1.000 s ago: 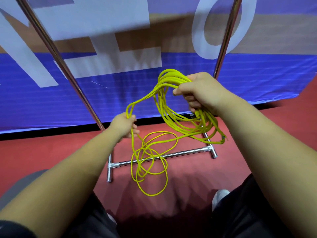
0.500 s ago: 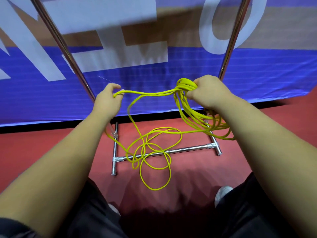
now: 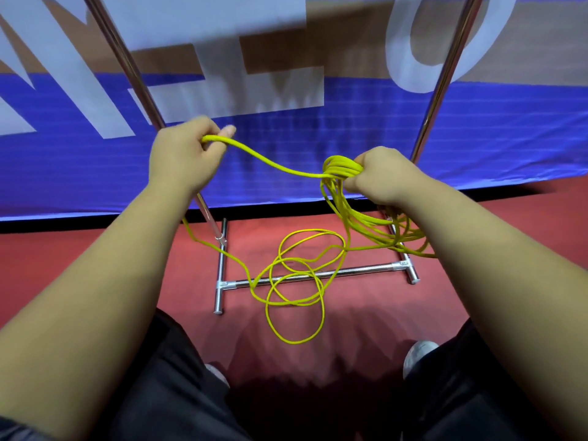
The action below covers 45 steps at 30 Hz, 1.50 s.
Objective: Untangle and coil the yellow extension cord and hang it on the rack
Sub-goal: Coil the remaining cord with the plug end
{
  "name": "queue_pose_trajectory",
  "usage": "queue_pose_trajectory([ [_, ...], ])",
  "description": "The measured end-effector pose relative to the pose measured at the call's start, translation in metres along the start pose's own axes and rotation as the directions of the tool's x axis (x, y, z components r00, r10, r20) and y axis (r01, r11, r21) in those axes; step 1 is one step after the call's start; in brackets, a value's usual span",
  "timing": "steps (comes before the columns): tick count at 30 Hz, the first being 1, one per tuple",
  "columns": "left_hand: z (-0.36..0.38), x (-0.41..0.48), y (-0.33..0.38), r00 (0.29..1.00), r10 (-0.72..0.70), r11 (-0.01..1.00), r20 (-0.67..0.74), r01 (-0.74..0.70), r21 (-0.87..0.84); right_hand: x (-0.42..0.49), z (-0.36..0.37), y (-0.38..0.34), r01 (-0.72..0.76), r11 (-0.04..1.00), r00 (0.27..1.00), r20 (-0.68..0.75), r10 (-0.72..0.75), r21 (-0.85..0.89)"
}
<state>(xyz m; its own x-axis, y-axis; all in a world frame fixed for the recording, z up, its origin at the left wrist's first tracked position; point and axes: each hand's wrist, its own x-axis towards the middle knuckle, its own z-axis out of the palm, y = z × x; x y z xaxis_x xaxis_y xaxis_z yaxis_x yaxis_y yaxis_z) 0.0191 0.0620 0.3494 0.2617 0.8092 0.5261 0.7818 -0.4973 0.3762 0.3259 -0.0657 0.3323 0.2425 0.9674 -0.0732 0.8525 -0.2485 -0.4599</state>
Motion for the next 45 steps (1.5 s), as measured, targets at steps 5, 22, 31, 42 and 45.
queue_pose_trajectory([
  [5,-0.001,-0.001,0.020,0.814,-0.509,0.734,0.280,0.581,-0.352,-0.001,0.010,-0.010,0.014,0.994,0.999,-0.048,-0.009,0.106],
  [22,-0.001,-0.036,-0.001,0.213,-0.267,0.840,0.940,0.529,0.119,0.009,0.042,-0.013,-0.170,0.806,0.980,0.011,0.199,0.568],
  [31,0.045,-0.063,-0.001,0.128,-0.392,0.919,0.911,0.087,0.384,-0.001,0.018,-0.034,-0.196,0.446,0.976,0.218,0.002,0.873],
  [42,0.119,-0.123,-0.030,0.186,-0.105,0.985,0.977,-0.117,0.128,-0.018,-0.004,-0.028,-0.234,0.244,0.938,0.284,-0.196,0.941],
  [45,0.125,-0.125,-0.042,0.208,-0.116,0.987,0.971,-0.087,0.137,-0.019,-0.008,-0.019,-0.231,0.247,0.947,0.276,-0.166,0.941],
])
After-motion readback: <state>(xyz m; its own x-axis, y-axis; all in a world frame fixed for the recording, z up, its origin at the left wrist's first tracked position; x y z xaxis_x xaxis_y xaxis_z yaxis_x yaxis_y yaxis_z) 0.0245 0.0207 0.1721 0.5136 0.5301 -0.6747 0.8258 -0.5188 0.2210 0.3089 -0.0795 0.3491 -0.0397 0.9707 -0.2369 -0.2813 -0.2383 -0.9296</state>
